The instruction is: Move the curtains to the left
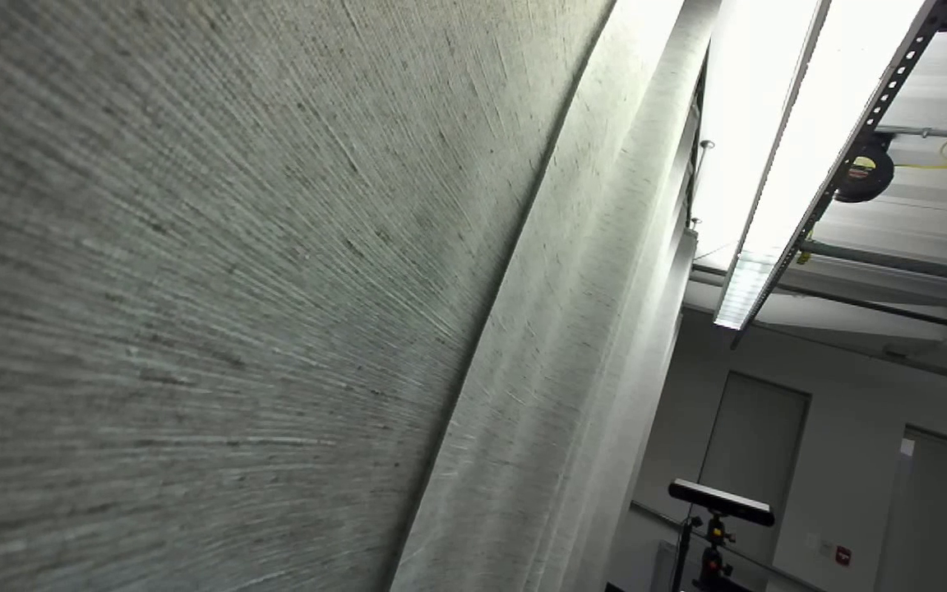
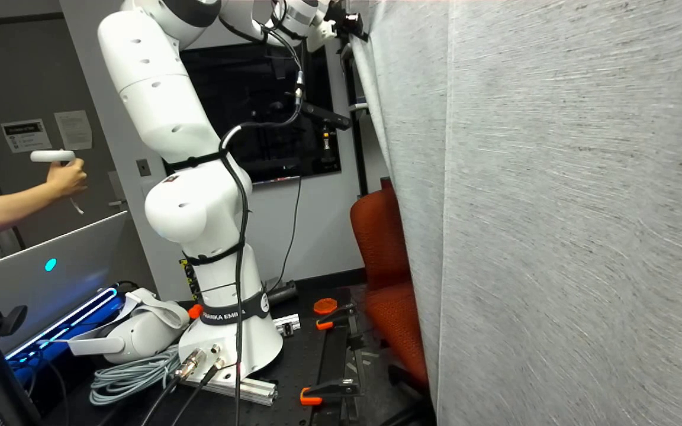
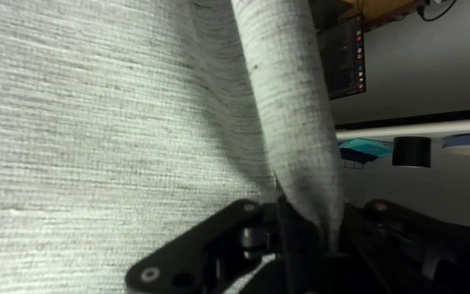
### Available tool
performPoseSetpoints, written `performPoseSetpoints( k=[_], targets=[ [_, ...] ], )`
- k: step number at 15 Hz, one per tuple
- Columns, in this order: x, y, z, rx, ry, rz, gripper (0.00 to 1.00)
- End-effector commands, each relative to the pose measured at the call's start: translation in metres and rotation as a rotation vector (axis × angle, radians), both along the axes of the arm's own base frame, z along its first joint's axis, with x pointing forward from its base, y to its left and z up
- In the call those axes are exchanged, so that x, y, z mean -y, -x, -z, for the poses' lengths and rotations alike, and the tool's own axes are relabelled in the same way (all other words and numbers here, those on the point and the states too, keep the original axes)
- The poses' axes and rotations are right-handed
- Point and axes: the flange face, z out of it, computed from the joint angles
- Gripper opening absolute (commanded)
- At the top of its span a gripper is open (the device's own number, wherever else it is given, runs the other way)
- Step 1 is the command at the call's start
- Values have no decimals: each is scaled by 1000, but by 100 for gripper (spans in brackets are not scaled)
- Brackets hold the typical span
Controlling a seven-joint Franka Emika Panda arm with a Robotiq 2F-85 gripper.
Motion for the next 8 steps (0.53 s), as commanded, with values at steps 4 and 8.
performPoseSetpoints(
  k=[4,8],
  targets=[
    [-30,26,59,-95,118,20,1],
    [-6,8,1,19,35,59,4]
  ],
)
